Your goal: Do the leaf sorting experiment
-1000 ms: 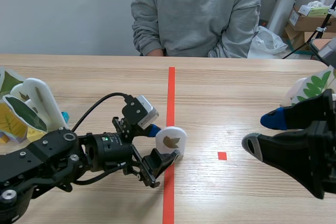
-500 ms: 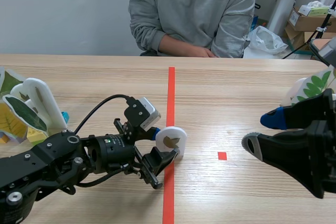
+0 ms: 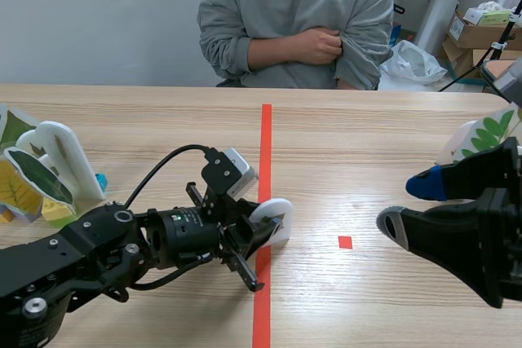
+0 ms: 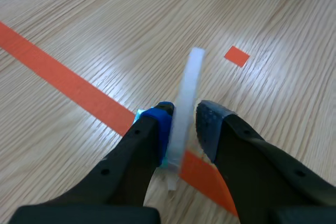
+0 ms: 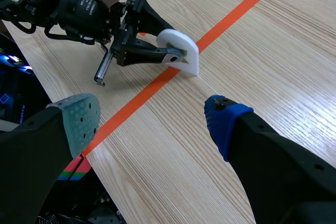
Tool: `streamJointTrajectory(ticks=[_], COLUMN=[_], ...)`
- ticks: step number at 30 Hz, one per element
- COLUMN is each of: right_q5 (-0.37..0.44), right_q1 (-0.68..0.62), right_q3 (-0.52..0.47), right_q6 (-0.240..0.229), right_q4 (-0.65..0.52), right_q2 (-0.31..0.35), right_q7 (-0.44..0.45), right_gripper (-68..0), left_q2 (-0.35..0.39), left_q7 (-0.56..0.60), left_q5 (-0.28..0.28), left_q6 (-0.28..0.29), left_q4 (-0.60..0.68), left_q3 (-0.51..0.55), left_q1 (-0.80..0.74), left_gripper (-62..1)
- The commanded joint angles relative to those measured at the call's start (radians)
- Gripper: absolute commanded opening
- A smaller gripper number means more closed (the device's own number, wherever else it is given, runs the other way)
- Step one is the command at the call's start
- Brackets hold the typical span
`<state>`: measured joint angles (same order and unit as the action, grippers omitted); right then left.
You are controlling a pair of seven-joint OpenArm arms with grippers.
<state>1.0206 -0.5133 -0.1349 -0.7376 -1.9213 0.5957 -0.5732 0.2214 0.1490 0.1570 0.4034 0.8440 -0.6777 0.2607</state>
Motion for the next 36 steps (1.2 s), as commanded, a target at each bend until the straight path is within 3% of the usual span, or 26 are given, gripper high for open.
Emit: streamJointTrajectory(ticks=[1,5,15,25,36], right_q5=[0.011,0.011,0.011,0.011,0.011], right_q1=[0.013,0.013,0.012,0.012,0.012], right_q3=[-0.005,-0.005,-0.005,-0.005,-0.005], right_q6=[-0.008,-0.008,-0.008,-0.008,-0.008], right_q4=[0.0,0.0,0.0,0.0,0.0], right_q2=[0.016,0.016,0.016,0.016,0.016], right_q7=[0.018,0.019,0.019,0.018,0.019], right_gripper=[-26.4,-26.4,-26.5,-26.5,-26.4], left_q2=[-0.008,-0.008,0.013,0.077,0.082], left_q7=[0.017,0.017,0.018,0.005,0.013], left_q5=[0.006,0.006,0.006,0.026,0.094], left_q6=[0.002,0.002,0.003,0.007,0.002], left_q4=[0.014,0.014,0.058,0.217,0.225], left_q3=[0.003,0.003,0.021,0.237,0.481], left_q1=[0.008,0.008,-0.002,-0.138,-0.24], left_gripper=[-51.9,-57.3,-57.3,-57.3,-57.3])
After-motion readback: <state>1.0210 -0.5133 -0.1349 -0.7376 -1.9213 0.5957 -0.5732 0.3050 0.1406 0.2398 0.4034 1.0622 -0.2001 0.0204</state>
